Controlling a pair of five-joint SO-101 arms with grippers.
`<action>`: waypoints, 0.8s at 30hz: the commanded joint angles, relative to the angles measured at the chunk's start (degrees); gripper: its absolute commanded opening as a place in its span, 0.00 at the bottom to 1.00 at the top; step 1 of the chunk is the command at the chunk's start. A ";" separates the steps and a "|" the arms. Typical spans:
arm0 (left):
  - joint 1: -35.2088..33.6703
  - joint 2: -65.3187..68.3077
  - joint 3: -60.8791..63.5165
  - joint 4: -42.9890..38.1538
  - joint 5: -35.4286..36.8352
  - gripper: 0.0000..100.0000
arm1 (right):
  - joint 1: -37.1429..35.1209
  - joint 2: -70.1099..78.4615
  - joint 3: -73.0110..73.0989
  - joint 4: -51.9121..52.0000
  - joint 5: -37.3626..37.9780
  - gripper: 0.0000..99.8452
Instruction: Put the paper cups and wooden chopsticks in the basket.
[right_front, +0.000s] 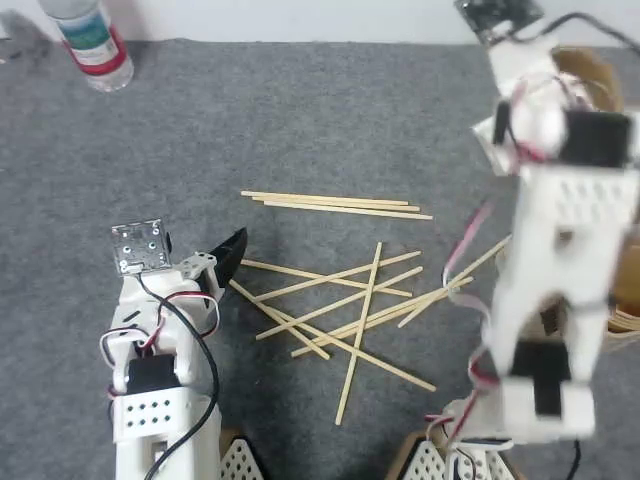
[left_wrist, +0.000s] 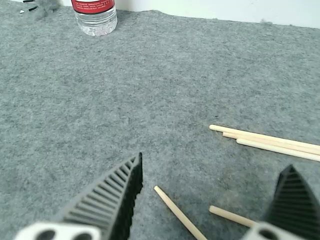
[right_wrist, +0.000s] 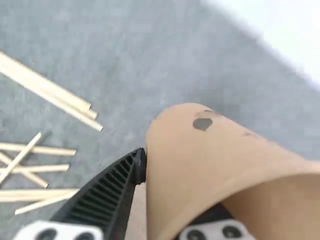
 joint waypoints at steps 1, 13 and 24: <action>0.26 -0.70 -0.40 -1.32 -0.70 0.39 | 0.04 -12.53 -2.81 2.33 -0.26 0.01; 0.18 -0.70 -0.31 -1.32 -0.70 0.39 | 15.60 -38.29 10.37 2.24 11.43 0.01; 0.09 -0.70 0.13 -0.97 -0.70 0.39 | 28.35 -48.57 29.98 2.24 16.26 0.01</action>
